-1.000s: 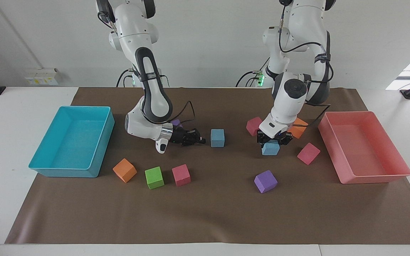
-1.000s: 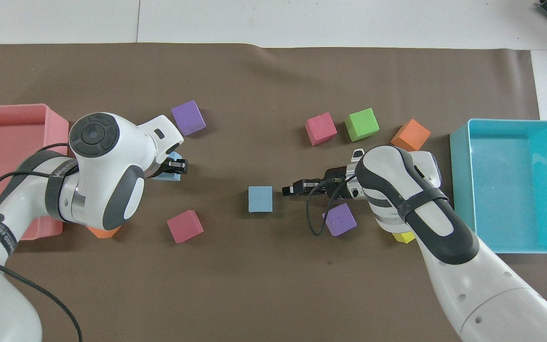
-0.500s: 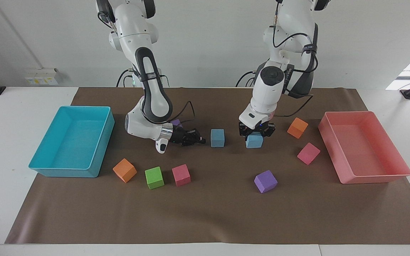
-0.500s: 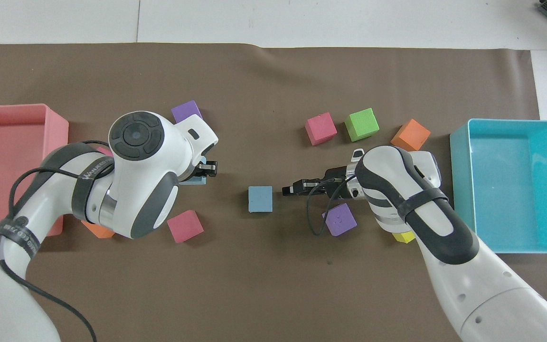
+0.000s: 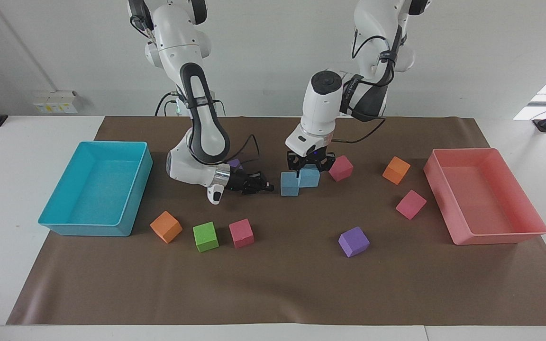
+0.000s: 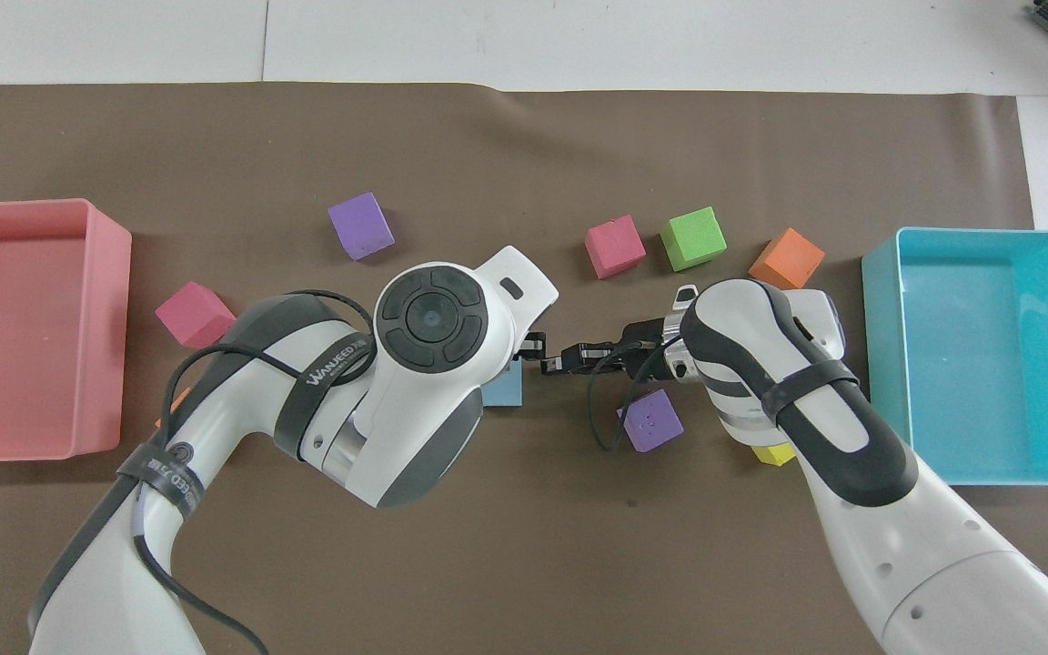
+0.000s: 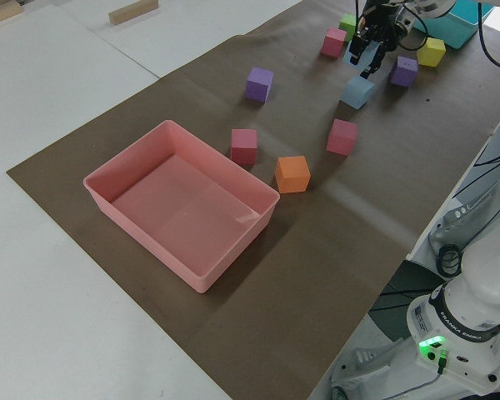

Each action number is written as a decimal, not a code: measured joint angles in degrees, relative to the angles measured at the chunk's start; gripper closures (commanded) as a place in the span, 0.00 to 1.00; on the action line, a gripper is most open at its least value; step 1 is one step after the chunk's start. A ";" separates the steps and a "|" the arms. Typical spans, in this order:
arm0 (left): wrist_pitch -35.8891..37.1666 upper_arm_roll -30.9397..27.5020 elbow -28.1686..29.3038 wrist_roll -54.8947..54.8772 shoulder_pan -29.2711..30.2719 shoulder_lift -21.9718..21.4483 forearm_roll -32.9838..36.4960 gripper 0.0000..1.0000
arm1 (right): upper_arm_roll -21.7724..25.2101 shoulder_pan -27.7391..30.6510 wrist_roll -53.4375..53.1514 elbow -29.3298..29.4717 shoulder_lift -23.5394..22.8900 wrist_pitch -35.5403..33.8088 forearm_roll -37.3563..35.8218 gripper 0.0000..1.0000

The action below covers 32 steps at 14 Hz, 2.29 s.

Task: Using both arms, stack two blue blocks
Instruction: 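Carry the blue cube with the left gripper over the center blue cube, then lower the blue cube onto the center cube and open the left gripper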

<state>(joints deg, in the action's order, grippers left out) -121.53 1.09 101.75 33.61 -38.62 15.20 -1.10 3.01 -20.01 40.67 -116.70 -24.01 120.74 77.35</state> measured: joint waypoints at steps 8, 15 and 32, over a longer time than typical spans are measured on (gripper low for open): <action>0.00 0.09 1.26 0.03 -0.67 0.89 -0.10 0.40 | 0.00 0.00 0.00 0.00 0.00 0.00 0.00 1.00; -0.74 0.10 3.08 0.13 -1.43 1.08 -0.19 0.40 | 0.00 0.00 0.00 0.00 0.00 0.00 0.00 1.00; -2.48 -0.05 4.30 0.17 -1.81 1.51 -0.21 0.40 | 0.00 0.00 0.00 0.00 0.00 0.00 0.00 1.00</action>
<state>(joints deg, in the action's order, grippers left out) -124.01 1.03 106.05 33.77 -40.44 16.71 -1.31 3.01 -20.01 40.67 -116.70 -24.01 120.74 77.35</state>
